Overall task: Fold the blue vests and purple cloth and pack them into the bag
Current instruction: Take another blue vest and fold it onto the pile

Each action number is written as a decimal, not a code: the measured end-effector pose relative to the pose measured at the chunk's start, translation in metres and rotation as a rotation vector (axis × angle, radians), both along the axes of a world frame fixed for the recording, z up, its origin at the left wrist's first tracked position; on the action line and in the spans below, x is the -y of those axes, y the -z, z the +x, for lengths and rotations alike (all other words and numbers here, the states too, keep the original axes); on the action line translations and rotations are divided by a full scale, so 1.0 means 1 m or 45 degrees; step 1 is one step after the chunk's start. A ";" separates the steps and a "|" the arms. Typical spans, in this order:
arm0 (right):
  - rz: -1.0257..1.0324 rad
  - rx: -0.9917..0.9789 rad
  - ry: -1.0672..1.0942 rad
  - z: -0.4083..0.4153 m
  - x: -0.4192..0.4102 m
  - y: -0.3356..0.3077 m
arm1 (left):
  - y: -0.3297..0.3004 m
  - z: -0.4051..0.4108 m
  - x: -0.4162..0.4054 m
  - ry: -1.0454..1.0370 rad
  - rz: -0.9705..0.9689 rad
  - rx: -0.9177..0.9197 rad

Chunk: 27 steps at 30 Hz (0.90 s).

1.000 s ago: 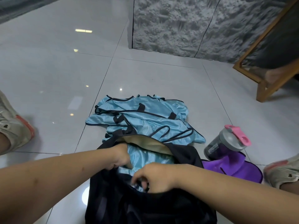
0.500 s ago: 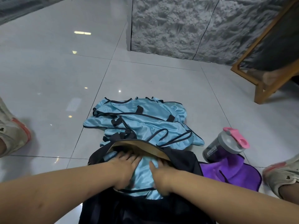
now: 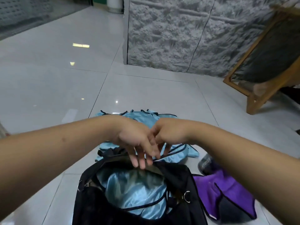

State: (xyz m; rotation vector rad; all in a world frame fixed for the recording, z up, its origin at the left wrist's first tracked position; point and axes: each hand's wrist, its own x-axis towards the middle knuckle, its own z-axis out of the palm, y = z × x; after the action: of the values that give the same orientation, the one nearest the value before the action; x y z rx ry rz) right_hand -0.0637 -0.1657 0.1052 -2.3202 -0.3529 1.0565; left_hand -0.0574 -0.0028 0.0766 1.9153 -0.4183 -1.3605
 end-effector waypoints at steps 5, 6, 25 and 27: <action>0.170 0.236 0.549 0.043 0.048 0.026 | -0.001 0.029 0.020 -0.581 -0.115 0.725; 0.110 0.273 0.612 0.049 0.056 0.043 | 0.014 0.032 0.025 -0.567 -0.064 0.807; 0.142 0.020 1.521 0.060 0.107 0.156 | 0.107 0.042 0.047 -0.059 0.645 0.992; 0.220 -0.012 1.571 0.060 0.107 0.137 | 0.102 0.047 0.038 -0.168 0.598 0.920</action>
State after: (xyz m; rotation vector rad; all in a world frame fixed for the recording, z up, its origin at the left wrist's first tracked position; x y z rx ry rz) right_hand -0.0036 -0.2732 -0.0317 -1.8043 0.8670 0.3619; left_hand -0.0100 -0.0411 -0.0257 2.7598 -0.3133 -0.6720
